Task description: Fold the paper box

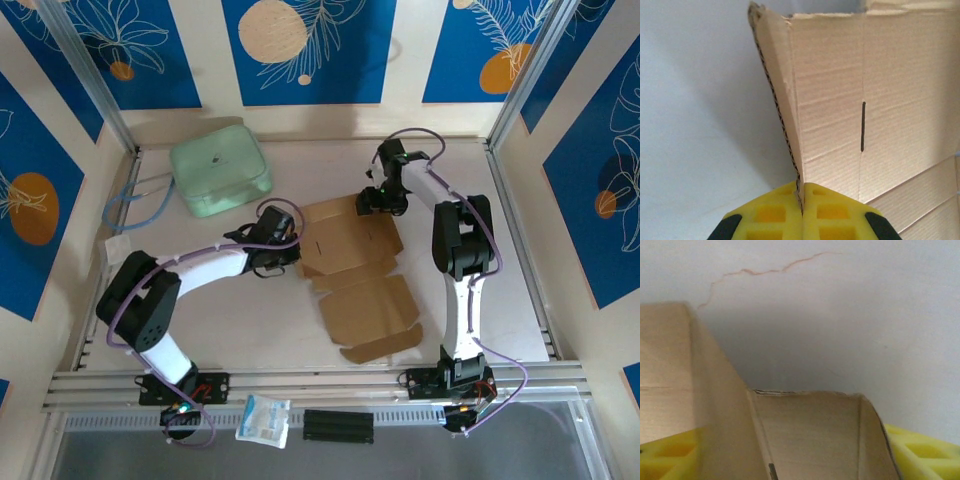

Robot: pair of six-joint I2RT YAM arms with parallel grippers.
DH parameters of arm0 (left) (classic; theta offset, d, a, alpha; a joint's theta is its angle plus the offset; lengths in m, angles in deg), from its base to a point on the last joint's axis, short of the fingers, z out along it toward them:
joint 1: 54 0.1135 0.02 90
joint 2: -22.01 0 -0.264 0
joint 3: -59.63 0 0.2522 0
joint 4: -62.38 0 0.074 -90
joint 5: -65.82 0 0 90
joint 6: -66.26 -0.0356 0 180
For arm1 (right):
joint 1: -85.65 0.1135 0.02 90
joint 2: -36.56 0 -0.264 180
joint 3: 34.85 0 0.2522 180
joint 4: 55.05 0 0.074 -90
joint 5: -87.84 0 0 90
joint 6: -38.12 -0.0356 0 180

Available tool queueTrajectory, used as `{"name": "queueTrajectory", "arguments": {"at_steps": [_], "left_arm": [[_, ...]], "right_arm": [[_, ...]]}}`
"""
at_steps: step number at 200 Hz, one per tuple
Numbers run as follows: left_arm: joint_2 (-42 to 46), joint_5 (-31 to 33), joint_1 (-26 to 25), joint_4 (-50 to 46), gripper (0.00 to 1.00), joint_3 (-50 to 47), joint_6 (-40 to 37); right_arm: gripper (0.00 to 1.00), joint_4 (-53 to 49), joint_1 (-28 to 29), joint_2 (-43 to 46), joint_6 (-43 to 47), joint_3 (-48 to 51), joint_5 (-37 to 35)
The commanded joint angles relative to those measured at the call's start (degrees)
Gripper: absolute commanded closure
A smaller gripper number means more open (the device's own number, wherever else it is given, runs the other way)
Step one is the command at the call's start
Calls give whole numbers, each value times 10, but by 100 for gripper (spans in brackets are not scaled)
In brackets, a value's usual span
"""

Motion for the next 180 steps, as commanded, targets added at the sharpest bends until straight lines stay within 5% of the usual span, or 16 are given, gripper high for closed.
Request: {"name": "queueTrajectory", "arguments": {"at_steps": [1, 66, 106, 160, 180], "left_arm": [[31, 35, 13, 8, 100, -10, -115], [88, 80, 17, 130, 100, -71, -330], [102, 85, 18, 186, 100, -101, -389], [103, 81, 18, 223, 100, -124, -402], [102, 93, 17, 221, 100, -127, -402]], "right_arm": [[24, 1, 25, 49, 8, 14, -37], [10, 59, 75, 196, 78, 39, -136], [15, 38, 92, 199, 252, 37, 33], [19, -81, 94, 76, 267, -101, 46], [31, -112, 86, 57, 257, -131, 74]]}}
